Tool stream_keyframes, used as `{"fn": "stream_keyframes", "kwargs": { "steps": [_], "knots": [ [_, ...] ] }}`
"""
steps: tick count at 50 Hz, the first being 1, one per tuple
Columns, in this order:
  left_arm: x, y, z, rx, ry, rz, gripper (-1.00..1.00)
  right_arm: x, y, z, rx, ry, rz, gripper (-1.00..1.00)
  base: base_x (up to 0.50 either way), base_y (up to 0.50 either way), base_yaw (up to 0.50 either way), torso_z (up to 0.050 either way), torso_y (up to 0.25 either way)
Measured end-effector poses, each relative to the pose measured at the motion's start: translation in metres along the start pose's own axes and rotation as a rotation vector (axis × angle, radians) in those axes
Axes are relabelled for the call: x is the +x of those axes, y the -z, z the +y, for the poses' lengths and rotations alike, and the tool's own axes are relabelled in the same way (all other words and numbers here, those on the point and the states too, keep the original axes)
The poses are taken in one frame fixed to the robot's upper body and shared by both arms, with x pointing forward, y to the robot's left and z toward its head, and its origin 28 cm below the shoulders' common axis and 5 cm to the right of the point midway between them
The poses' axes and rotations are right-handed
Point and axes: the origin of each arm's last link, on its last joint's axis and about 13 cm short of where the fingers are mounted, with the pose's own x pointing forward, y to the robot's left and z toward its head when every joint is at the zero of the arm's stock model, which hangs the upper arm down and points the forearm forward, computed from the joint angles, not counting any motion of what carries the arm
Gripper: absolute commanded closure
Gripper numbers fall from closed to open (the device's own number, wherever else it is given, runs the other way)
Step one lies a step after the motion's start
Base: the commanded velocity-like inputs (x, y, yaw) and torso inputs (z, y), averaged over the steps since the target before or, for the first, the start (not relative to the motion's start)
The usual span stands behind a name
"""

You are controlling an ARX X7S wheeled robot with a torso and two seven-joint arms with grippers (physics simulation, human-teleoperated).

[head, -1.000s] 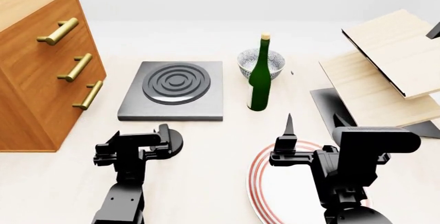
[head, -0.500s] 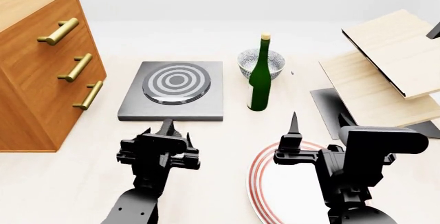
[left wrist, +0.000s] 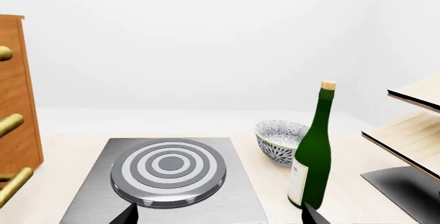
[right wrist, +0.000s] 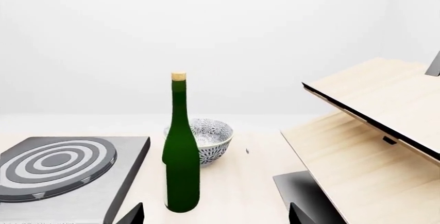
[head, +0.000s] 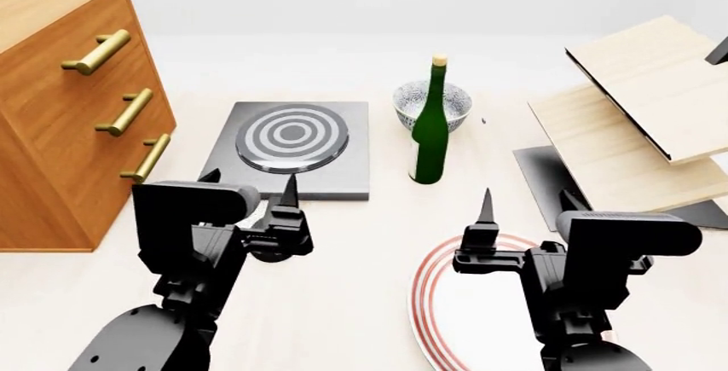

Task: Turn on the stove.

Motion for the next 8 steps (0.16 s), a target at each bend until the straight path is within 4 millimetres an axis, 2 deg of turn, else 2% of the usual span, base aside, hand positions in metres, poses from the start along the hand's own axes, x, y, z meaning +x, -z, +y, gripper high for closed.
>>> {"fn": "stream_keyframes", "kwargs": {
  "steps": [8],
  "knots": [
    [-0.0038,0.0001,0.0021,0.002,-0.012,0.002,-1.0,0.0005,0.0011,0.0,-0.006,0.001,0.0,-1.0,0.0,0.0,0.0,0.0,0.0]
  ]
}}
